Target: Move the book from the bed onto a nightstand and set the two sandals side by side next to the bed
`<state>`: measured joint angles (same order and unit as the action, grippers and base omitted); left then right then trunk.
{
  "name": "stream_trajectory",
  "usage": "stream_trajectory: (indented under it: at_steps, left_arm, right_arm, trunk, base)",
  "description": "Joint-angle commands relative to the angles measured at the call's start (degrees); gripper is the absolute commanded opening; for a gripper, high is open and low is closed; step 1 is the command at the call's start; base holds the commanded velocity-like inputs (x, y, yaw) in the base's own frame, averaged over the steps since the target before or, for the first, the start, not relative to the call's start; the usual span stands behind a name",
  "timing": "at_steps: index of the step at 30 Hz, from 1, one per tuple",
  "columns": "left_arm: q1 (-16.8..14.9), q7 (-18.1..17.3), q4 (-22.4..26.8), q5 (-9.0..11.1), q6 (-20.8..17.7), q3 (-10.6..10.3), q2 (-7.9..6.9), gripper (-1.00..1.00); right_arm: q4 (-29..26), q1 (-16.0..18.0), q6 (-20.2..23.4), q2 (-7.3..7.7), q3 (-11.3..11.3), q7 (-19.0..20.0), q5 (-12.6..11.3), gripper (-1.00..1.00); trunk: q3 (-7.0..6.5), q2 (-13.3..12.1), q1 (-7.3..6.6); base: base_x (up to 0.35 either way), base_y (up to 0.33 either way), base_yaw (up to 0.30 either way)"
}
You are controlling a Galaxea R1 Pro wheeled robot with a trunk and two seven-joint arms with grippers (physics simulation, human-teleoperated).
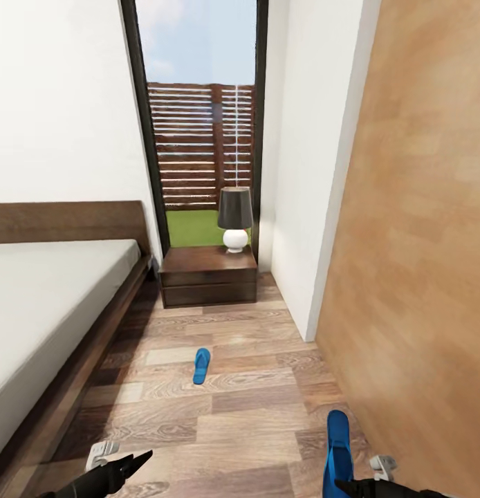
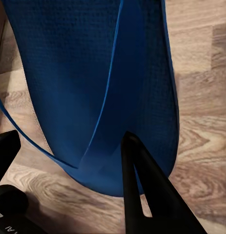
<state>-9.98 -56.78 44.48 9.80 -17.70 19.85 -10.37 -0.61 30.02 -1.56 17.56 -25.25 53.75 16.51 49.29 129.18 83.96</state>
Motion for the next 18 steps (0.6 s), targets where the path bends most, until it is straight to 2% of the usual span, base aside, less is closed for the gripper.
stream_trajectory:
  at_steps: [1, 5, 12, 18]
  left_arm:
    - [-0.03, -0.17, -0.01, 0.31, -0.58, 0.06, 0.0, 1.0]
    - [-0.02, -0.17, -0.01, 0.31, -0.58, 0.09, 0.0, 1.0]
    - [-0.02, -0.17, -0.01, 0.31, -0.58, 0.1, 0.0, 1.0]
    - [-0.03, -0.17, -0.01, 0.31, -0.58, 0.1, 0.0, 1.0]
  right_arm:
    - [-0.01, 0.03, 0.01, 0.01, -0.59, 0.39, 0.43, -1.0]
    - [-0.01, 0.03, 0.02, 0.01, -0.59, 0.39, 0.45, -1.0]
    - [-0.01, 0.01, 0.03, 0.01, -0.59, 0.39, 0.43, -1.0]
    - [-0.01, 0.04, 0.03, 0.01, -0.59, 0.39, 0.41, -1.0]
  trunk:
    - [0.06, 0.02, 0.02]
    - [0.06, 0.02, 0.02]
    - [0.06, 0.02, 0.02]
    - [0.06, 0.02, 0.02]
  base:
    - [0.301, 0.0, 0.0]
    - [0.213, 0.0, 0.0]
    - [0.065, 0.0, 0.0]
    - [0.269, 0.0, 0.0]
